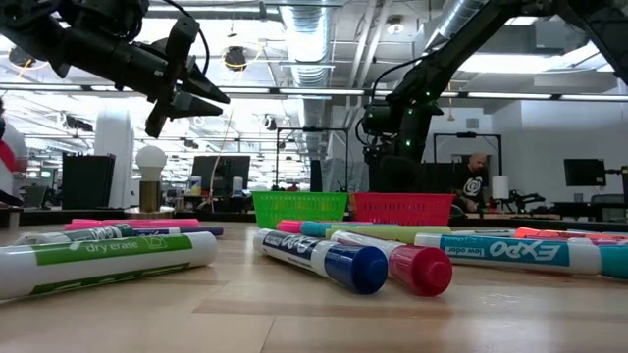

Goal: Pick & Place Markers
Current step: Put the small black highlighter pen into the blue bin, then put the small yellow highlighter pen into the blue bin

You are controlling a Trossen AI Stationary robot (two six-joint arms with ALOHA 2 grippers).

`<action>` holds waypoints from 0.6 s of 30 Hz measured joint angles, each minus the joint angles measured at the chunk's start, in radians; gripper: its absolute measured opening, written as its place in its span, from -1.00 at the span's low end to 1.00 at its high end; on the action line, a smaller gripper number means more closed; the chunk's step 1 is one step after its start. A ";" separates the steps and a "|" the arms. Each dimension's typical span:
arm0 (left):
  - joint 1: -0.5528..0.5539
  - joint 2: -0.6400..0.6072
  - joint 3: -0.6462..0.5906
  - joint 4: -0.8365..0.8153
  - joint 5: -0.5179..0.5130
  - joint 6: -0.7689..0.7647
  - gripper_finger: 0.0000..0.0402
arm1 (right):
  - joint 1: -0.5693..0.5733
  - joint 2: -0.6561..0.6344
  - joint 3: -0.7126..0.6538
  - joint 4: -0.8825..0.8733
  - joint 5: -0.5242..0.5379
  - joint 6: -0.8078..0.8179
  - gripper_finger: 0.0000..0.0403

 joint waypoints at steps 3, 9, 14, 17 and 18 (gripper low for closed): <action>0.000 0.000 0.000 0.000 0.000 0.000 -0.48 | 0.001 0.000 0.000 0.003 -0.001 -0.012 -0.73; 0.000 0.000 0.000 0.000 0.002 0.000 -0.48 | 0.001 0.000 0.000 0.003 -0.001 -0.018 -0.63; 0.000 0.000 0.000 0.001 0.002 0.000 -0.48 | 0.001 0.000 0.024 -0.025 -0.001 -0.018 -0.59; 0.000 0.000 0.000 0.001 0.002 0.000 -0.48 | 0.002 0.000 0.077 -0.090 -0.002 0.002 -0.59; 0.000 0.000 0.000 0.000 0.004 0.000 -0.48 | 0.003 0.000 0.100 -0.122 -0.002 0.011 -0.60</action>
